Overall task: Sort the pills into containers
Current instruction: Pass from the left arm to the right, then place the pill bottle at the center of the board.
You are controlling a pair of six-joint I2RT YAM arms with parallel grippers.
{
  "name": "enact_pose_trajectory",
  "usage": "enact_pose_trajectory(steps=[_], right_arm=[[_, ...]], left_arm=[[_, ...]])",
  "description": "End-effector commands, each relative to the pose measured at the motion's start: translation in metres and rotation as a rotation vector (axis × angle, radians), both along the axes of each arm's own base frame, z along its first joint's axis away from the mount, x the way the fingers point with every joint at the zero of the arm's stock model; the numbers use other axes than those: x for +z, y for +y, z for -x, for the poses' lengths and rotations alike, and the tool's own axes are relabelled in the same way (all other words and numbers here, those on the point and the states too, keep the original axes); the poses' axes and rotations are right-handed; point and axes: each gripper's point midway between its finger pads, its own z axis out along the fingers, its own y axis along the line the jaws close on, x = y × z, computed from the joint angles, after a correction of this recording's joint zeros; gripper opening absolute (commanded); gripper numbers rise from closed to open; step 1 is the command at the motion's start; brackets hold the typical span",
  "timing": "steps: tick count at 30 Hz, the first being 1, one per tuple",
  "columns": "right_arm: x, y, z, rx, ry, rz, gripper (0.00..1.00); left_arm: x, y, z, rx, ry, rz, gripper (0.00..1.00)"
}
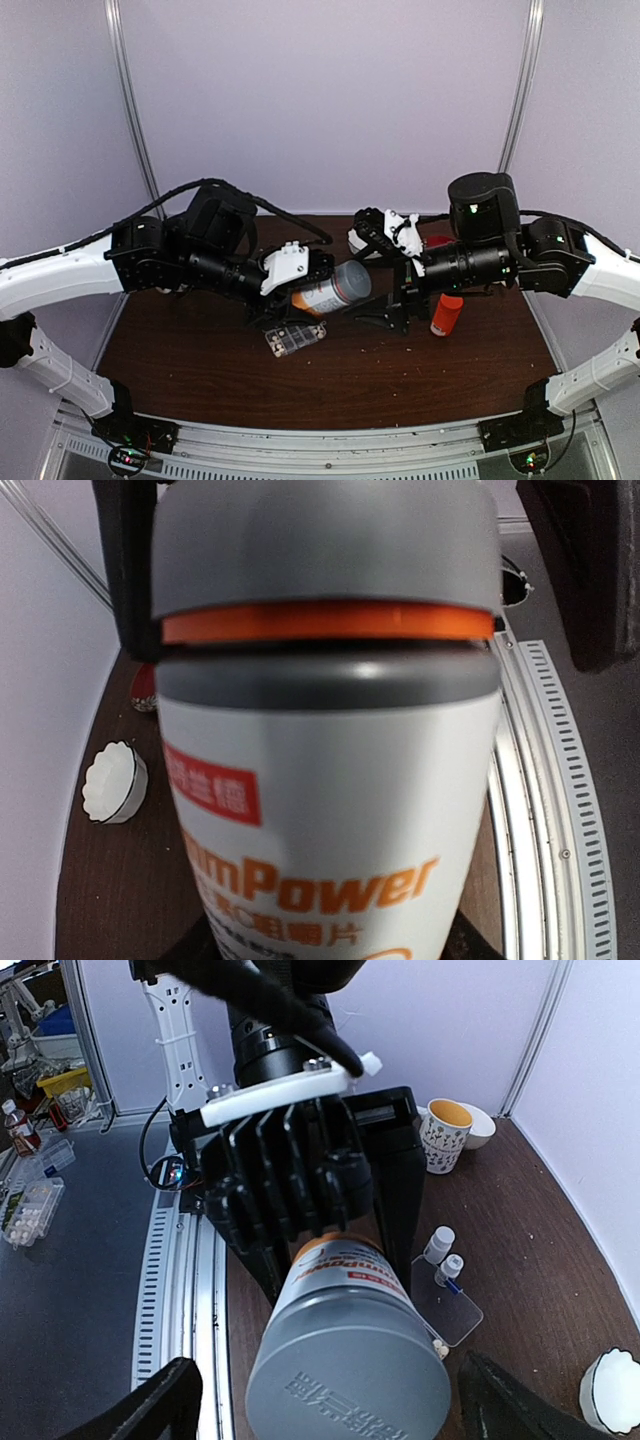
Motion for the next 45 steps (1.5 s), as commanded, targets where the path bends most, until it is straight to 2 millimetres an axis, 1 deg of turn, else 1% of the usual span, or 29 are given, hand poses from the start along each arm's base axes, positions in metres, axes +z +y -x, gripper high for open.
enact_pose_trajectory(steps=[1,5,7,10,12,13,15,16,17,19,22,23,25,27,30,34,36,40,45], right_arm=[[0.001,0.001,-0.001,0.009,-0.046,-0.001,0.87],[0.005,0.006,-0.003,0.01,-0.049,-0.021,0.68],[0.005,0.007,-0.004,0.007,-0.05,-0.027,0.57],[0.005,0.007,-0.005,-0.001,-0.05,-0.037,0.48],[0.005,0.007,-0.007,-0.014,-0.049,-0.039,0.37],[0.005,0.005,-0.01,-0.032,-0.046,-0.04,0.35],[0.003,0.001,-0.017,-0.074,-0.043,-0.03,0.32],[0.0,-0.002,-0.02,-0.091,-0.04,-0.017,0.31],[-0.003,-0.007,-0.024,-0.11,-0.035,-0.003,0.3],[-0.014,-0.019,-0.037,-0.166,-0.013,0.039,0.28],[-0.037,-0.042,-0.06,-0.262,0.025,0.126,0.27],[-0.046,-0.05,-0.068,-0.295,0.037,0.162,0.27],[-0.066,-0.065,-0.083,-0.361,0.062,0.242,0.27],[-0.083,-0.08,-0.099,-0.427,0.097,0.308,0.26],[-0.104,-0.102,-0.123,-0.529,0.146,0.385,0.26],[-0.131,-0.134,-0.158,-0.677,0.19,0.499,0.27],[-0.141,-0.146,-0.172,-0.73,0.215,0.548,0.27],[-0.162,-0.161,-0.195,-0.796,0.288,0.595,0.28],[-0.189,-0.183,-0.217,-0.87,0.363,0.649,0.28]], left_arm=[[0.024,-0.006,-0.001,-0.017,-0.045,0.082,0.0],[0.022,-0.008,-0.001,-0.021,-0.042,0.078,0.0],[0.022,-0.008,-0.002,-0.02,-0.043,0.078,0.0],[0.021,-0.008,-0.002,-0.021,-0.044,0.076,0.0],[0.02,-0.01,-0.003,-0.016,-0.045,0.082,0.0],[0.018,-0.01,-0.005,-0.003,-0.047,0.081,0.02],[0.017,-0.008,-0.011,0.038,-0.056,0.085,0.25],[0.017,-0.006,-0.015,0.063,-0.065,0.088,0.42],[0.016,-0.004,-0.019,0.086,-0.07,0.09,0.55],[0.014,0.001,-0.024,0.124,-0.067,0.099,0.68],[0.011,0.011,-0.033,0.181,-0.046,0.117,0.96],[0.009,0.015,-0.036,0.202,-0.039,0.117,0.97],[0.005,0.023,-0.046,0.27,-0.022,0.115,0.97],[0.002,0.032,-0.061,0.372,0.002,0.117,0.97],[-0.006,0.053,-0.089,0.57,0.04,0.106,0.98],[-0.022,0.075,-0.112,0.737,0.117,0.092,0.98],[-0.028,0.085,-0.119,0.794,0.134,0.09,0.97],[-0.036,0.101,-0.127,0.891,0.147,0.09,0.98],[-0.044,0.112,-0.129,0.925,0.122,0.069,0.98]])
